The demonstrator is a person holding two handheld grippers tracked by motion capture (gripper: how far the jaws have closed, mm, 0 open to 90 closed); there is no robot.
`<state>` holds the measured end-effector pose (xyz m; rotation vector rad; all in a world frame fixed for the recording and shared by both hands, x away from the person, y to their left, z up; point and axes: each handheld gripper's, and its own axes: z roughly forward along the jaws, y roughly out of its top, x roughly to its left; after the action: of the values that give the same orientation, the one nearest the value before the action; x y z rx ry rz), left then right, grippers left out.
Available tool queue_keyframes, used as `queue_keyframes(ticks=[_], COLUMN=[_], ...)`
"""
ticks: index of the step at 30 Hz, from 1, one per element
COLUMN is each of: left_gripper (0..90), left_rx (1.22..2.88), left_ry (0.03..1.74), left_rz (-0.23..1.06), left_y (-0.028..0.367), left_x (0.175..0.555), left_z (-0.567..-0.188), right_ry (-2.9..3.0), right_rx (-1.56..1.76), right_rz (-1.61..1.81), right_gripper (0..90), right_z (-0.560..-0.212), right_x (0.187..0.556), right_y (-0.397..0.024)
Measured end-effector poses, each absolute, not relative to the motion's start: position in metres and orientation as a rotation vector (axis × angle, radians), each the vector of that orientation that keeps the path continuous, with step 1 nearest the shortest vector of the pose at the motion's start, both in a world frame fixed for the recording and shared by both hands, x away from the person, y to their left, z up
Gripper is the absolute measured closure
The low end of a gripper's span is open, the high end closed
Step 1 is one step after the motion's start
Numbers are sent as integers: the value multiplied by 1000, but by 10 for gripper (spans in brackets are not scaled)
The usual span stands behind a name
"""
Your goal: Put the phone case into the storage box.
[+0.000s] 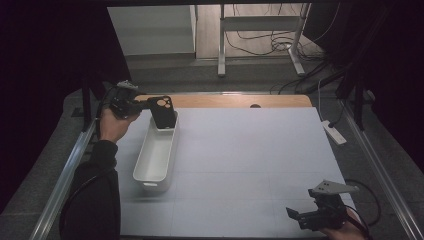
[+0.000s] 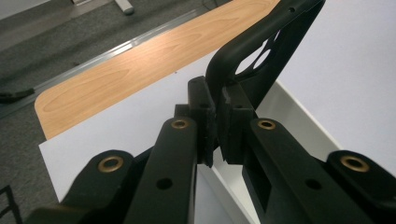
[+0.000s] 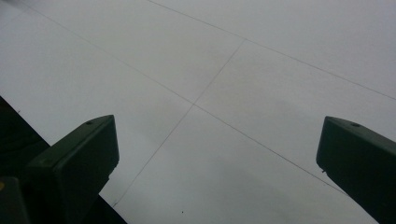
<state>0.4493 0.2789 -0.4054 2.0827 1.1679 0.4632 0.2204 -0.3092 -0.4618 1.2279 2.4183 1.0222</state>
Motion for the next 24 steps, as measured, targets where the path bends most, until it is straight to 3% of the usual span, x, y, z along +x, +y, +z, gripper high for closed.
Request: queue_keyframes(ticks=[24], left_gripper=[847], left_rx=[2059], left_ry=[1164], left_rz=[504], left_y=[272], left_x=[465], left_z=[-424], right_ry=[2429], right_rx=[1229], right_rz=[1026], right_gripper=[0], right_z=[-462], right_x=[221], right_y=[-309])
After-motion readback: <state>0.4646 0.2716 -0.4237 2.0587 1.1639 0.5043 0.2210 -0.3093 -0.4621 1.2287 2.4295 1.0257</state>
